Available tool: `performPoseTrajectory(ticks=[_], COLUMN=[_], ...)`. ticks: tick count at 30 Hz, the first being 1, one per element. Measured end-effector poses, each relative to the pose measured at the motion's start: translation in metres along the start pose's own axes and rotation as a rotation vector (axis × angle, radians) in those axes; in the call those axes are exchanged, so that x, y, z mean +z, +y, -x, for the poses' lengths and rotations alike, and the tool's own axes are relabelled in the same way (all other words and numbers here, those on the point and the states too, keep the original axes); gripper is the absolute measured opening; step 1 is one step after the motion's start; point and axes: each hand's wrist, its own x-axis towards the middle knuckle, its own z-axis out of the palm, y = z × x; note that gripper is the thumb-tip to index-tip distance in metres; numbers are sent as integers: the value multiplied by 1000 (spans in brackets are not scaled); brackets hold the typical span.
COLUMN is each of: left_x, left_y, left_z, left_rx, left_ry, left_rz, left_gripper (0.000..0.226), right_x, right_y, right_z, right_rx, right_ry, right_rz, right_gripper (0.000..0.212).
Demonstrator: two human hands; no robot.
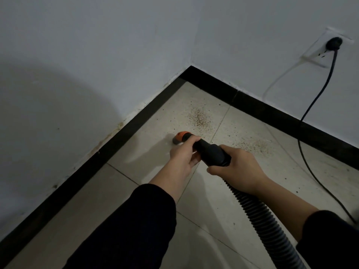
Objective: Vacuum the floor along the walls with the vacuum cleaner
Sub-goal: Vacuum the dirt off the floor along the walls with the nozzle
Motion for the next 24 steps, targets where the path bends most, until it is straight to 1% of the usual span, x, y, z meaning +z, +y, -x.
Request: performPoseTrajectory(ticks=[3,7,11,16,20,24], left_x=[-7,-15,-22,-34,-42,-45], left_y=[6,14,21,30,37,43], left_z=[0,-1,-1,-2,-3,-4], left_rx=[9,17,38,52,61,72], left_ry=[21,40,73,82,89,102], left_rz=[17,37,53,58,78,92], left_gripper=[45,40,43,41,32,37], right_x=[2,5,10,19,23,26], right_y=[-7,-16,-24,-36,-42,-47], right_z=[-5,-10,-15,-22,-29,-36], right_rx=[-26,-57,-64,-91,-117,-135], right_ry=[-15,-24,-39,-44,-48,-46], right_rz=[-3,10,7,26,26,21], right_gripper=[32,32,31,33,34,33])
